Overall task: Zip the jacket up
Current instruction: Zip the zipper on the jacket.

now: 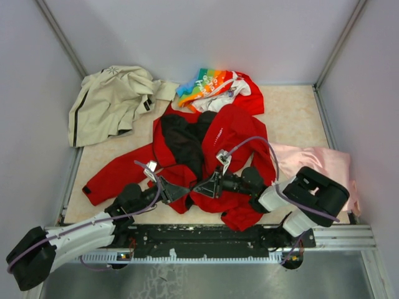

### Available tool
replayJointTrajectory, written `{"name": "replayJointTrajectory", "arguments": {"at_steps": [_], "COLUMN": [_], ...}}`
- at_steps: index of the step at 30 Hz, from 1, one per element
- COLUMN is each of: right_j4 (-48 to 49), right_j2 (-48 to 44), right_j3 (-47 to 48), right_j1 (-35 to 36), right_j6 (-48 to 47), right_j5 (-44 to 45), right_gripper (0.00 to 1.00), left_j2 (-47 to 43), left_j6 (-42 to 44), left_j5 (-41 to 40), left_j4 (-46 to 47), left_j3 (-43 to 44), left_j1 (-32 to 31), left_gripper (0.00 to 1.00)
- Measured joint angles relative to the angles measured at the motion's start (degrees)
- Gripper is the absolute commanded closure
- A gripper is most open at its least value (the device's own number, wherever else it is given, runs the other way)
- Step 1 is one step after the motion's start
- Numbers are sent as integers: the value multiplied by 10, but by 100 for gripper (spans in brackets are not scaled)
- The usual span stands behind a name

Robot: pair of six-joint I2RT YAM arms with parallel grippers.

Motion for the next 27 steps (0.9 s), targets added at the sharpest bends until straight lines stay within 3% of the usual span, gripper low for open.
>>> {"name": "replayJointTrajectory", "arguments": {"at_steps": [5,10,15,19,27], "right_j4": [19,23,16,-79,-360], "right_j2": [17,17,15,-31,-138], "right_j3": [0,0,1,11,81], "right_j1": [0,0,0,1,5], "right_j6": [11,15,5,-39,-173], "right_j5": [-9,-16,-14,2,74], "right_gripper": [84,100,100,100,100], "left_j2": [1,6,14,18,17], "left_j6": [0,0,-2,2,17], "left_j5": [0,1,6,15,44], "left_j4": [0,10,17,3,-50], "left_j3": [0,0,0,0,1], "left_j1": [0,0,0,1,2], "left_gripper": [100,100,100,100,100]}}
